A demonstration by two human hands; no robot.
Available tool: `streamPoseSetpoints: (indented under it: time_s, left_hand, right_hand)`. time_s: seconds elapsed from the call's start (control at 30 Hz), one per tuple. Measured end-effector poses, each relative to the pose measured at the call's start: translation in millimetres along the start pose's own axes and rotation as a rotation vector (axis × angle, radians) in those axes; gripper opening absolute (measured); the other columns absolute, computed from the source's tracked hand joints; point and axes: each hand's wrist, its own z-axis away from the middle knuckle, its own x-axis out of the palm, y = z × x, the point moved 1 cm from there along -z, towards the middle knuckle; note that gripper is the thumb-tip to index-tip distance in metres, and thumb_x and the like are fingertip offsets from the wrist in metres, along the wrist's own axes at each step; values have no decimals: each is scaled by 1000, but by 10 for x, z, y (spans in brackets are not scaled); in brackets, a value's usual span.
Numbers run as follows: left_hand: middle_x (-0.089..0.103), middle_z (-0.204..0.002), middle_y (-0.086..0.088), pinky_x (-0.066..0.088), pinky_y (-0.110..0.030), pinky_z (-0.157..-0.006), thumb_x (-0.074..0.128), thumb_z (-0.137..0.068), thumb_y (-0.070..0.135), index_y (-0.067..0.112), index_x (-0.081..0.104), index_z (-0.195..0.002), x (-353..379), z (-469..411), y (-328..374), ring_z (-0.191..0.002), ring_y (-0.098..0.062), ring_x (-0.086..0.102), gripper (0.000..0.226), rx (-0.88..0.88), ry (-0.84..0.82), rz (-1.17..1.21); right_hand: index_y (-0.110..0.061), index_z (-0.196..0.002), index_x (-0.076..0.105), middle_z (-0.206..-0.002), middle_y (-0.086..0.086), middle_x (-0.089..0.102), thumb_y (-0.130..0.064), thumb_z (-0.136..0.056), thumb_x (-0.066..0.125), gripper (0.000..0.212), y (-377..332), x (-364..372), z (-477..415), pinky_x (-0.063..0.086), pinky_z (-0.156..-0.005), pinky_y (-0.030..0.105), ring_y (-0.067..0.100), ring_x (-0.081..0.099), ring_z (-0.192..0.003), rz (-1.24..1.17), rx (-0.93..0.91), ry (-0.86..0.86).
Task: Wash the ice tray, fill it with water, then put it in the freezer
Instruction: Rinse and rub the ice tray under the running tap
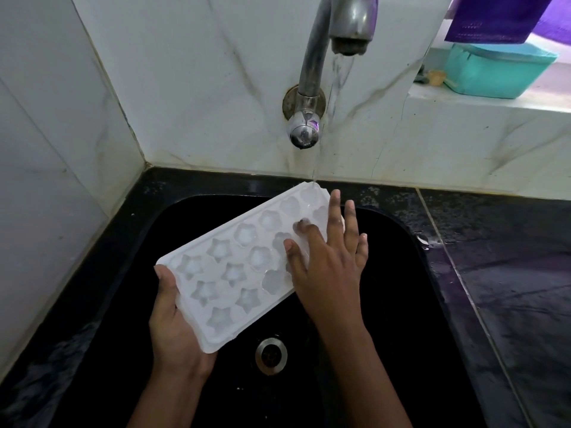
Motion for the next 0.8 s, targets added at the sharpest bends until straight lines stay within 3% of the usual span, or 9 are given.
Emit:
streamPoseSetpoints:
  time_s: [0.07, 0.13, 0.2, 0.27, 0.37, 0.43, 0.6, 0.73, 0.8]
  left_hand:
    - [51, -135, -25, 50, -47, -91, 18, -100, 57, 4, 61, -125, -89, -117, -7, -122, -38, 53, 73, 10, -57, 37]
    - [65, -120, -18, 58, -38, -70, 21, -98, 58, 14, 75, -104, -107, -116, -32, -104, -31, 67, 70, -36, -67, 42]
    - [53, -135, -24, 51, -47, -90, 19, -99, 57, 5, 63, -123, -50, -174, -61, -121, -38, 55, 72, -76, -168, 97]
    - [30, -148, -28, 31, -54, -108, 17, -100, 57, -2, 37, -142, 8, -61, -29, -136, -43, 32, 75, -47, -47, 50]
    - [60, -128, -20, 56, -41, -76, 23, -96, 57, 10, 68, -116, -55, -89, -51, -112, -34, 62, 68, -5, -46, 22]
    - [66, -120, -16, 58, -36, -66, 25, -92, 59, 15, 71, -109, 67, -53, -45, -103, -31, 67, 66, 44, -36, -38]
    - [67, -119, -15, 58, -36, -67, 26, -92, 60, 16, 74, -106, 82, -25, -11, -104, -31, 67, 66, 52, -61, -50]
    - [52, -137, -20, 53, -44, -86, 22, -98, 58, 9, 56, -131, 18, -85, 32, -122, -35, 55, 68, 30, -71, 3]
    - [56, -133, -20, 54, -44, -85, 21, -98, 57, 8, 58, -129, 18, -75, 17, -119, -35, 57, 68, 24, -103, 4]
  right_hand:
    - [-28, -110, 61, -158, 4, 13, -48, -86, 34, 41, -11, 13, 3, 8, -110, 52, 18, -2, -144, -22, -31, -21]
    - [-29, -105, 61, -158, 3, 17, -50, -86, 35, 38, 18, -6, -3, 8, -111, 52, 18, 0, -145, 11, -38, -18]
    - [-29, -98, 61, -158, 2, 17, -53, -86, 41, 34, 61, -29, -14, 6, -112, 51, 18, 0, -145, 22, 17, -12]
    - [-29, -96, 62, -158, 3, 16, -53, -85, 43, 33, 79, -36, -22, 8, -111, 51, 19, 2, -145, 41, 39, 11]
    - [-30, -103, 62, -158, 4, 15, -49, -86, 39, 35, 44, -18, -11, 12, -110, 53, 19, 2, -145, 37, -13, 24]
    - [-27, -102, 65, -157, 4, 18, -43, -85, 45, 30, 19, -20, -12, 11, -110, 52, 19, 3, -144, 13, -36, 22]
    - [-23, -103, 65, -158, 4, 15, -39, -84, 48, 30, 2, -41, -39, 11, -110, 52, 20, 3, -145, -96, -16, 16]
    - [-28, -112, 61, -159, 1, 7, -48, -87, 38, 39, -20, -43, -22, 3, -112, 49, 16, -6, -145, -62, -2, -57]
    - [-30, -111, 62, -159, 1, 5, -52, -87, 42, 37, 26, -50, -17, -2, -113, 49, 17, -9, -145, 4, 15, -77]
